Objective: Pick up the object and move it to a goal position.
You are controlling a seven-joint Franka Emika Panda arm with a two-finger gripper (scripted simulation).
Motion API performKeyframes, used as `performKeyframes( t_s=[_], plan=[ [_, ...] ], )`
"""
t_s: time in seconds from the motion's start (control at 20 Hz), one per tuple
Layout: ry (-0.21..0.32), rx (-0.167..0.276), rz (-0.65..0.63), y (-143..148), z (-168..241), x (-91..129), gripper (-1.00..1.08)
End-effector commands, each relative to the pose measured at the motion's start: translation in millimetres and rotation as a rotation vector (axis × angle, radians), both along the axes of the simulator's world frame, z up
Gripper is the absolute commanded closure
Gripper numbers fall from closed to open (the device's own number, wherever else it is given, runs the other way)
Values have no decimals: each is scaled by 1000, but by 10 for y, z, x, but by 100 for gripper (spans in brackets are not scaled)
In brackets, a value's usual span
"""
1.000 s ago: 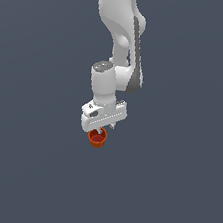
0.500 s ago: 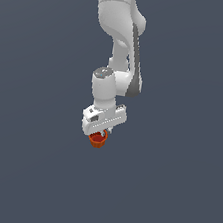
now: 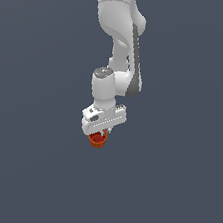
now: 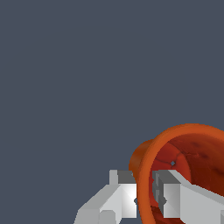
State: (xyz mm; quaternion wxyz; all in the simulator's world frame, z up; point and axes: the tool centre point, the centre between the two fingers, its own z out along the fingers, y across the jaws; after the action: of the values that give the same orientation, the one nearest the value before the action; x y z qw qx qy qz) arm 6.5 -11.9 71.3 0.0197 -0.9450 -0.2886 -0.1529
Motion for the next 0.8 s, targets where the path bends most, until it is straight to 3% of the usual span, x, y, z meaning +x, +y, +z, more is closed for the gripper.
performKeyframes(
  t_s=[0.0,0.35,0.75],
  plan=[
    [0,0,1,20,4,-3,108],
    [-1,1,1,270,86,-79,108],
    [-1,2,1,869,283,-256,108]
  ],
)
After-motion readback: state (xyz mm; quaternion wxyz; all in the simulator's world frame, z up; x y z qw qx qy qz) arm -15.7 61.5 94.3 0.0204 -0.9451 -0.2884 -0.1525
